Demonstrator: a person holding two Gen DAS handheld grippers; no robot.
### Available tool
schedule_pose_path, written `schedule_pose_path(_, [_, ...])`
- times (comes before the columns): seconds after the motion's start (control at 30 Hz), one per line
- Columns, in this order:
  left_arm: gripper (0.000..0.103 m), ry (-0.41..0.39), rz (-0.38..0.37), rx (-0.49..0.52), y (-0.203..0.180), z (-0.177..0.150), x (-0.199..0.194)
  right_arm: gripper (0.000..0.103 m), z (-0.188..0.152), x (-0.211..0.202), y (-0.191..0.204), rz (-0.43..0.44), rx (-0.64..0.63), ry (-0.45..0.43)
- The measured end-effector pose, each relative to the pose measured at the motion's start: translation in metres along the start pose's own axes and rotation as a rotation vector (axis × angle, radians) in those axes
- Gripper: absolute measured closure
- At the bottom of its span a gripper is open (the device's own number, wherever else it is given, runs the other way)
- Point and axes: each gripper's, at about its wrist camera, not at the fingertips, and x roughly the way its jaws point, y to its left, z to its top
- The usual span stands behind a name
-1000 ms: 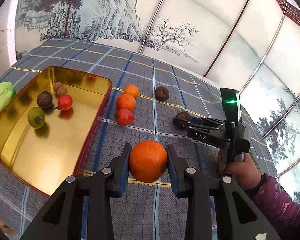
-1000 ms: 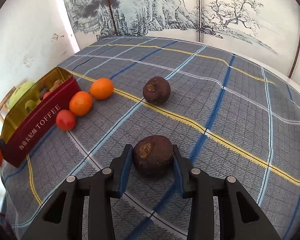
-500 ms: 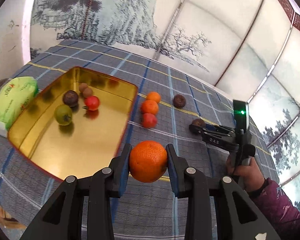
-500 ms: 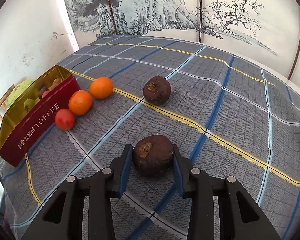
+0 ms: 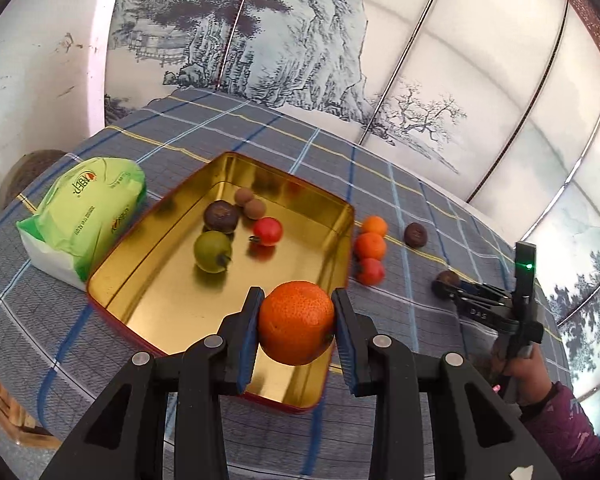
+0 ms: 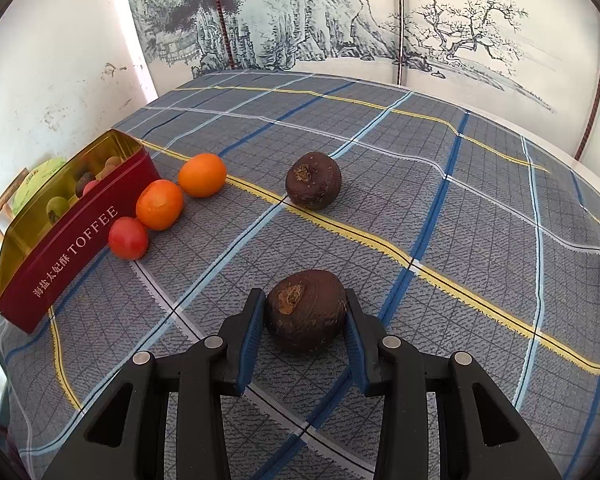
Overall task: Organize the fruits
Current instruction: 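Lower the orange into the tin and open the left gripper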
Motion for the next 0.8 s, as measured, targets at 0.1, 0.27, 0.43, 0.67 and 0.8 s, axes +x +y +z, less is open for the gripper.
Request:
schedule_pose_path(0.1, [0.073, 0.009, 0.014, 0.004, 0.004, -0.002, 0.005, 0.064, 0.0, 0.0, 0.0, 0.0, 0.0, 0.0])
schedule_pose_path(0.27, [0.073, 0.022, 0.028, -0.002, 0.011, -0.005, 0.013, 0.064, 0.0, 0.0, 0.0, 0.001, 0.0, 0.0])
schedule_pose_path(0.43, [0.073, 0.027, 0.035, -0.011, 0.017, -0.006, 0.017, 0.064, 0.0, 0.0, 0.0, 0.0, 0.0, 0.0])
schedule_pose_path(0.67, [0.073, 0.03, 0.047, -0.004, 0.022, -0.006, 0.021, 0.064, 0.001, 0.0, 0.0, 0.0, -0.001, 0.001])
schedule_pose_path(0.8, [0.073, 0.032, 0.059, -0.001, 0.026, -0.006, 0.026, 0.064, 0.001, 0.0, 0.001, -0.001, -0.001, 0.001])
